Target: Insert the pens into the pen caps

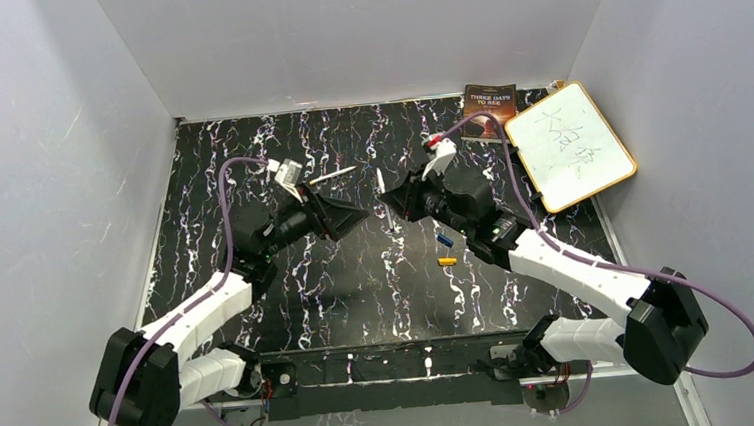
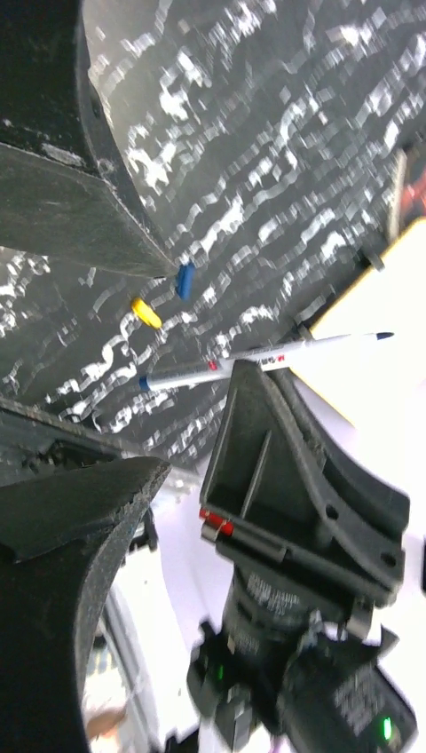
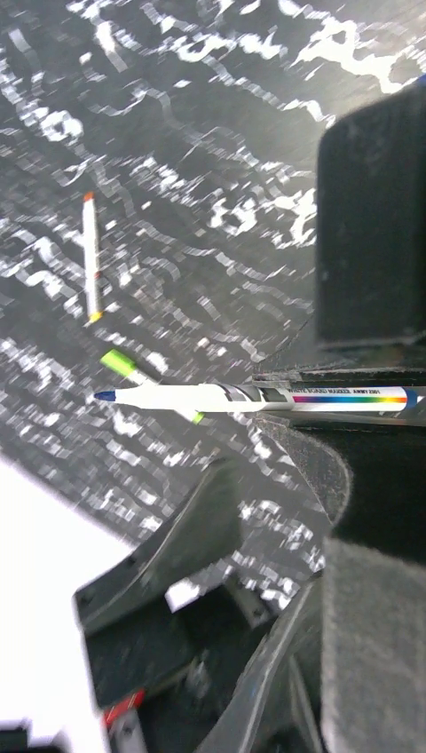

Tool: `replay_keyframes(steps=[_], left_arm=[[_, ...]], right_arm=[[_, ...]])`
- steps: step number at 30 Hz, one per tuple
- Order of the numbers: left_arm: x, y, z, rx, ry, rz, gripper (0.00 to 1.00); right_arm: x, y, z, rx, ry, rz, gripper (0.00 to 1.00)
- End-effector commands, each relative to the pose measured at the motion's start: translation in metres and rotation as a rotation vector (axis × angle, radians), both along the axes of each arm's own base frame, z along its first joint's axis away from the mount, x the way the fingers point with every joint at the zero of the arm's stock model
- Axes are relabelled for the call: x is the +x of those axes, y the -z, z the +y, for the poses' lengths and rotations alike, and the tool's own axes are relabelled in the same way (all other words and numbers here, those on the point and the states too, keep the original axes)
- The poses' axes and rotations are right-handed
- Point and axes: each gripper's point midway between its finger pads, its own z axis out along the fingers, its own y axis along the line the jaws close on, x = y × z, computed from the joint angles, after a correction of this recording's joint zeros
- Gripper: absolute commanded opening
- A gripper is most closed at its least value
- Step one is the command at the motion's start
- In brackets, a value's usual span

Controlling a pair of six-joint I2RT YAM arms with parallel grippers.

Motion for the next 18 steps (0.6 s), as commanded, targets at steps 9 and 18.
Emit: replay_keyframes(steps=[9,18], left_arm=[[-0.065,-0.103,-0.002,-0.418,0.281,-0.335,0.70],[-0.057,-0.109,-0.002,-0.466,0.261,-0.353,0.69]], right_arm=[[-0.043,-0.159,0.014,0.478,-0.223,-0.341,0.00],[-0.050,-0.163,0.018,0.500,-0.269,-0.353,0.00]])
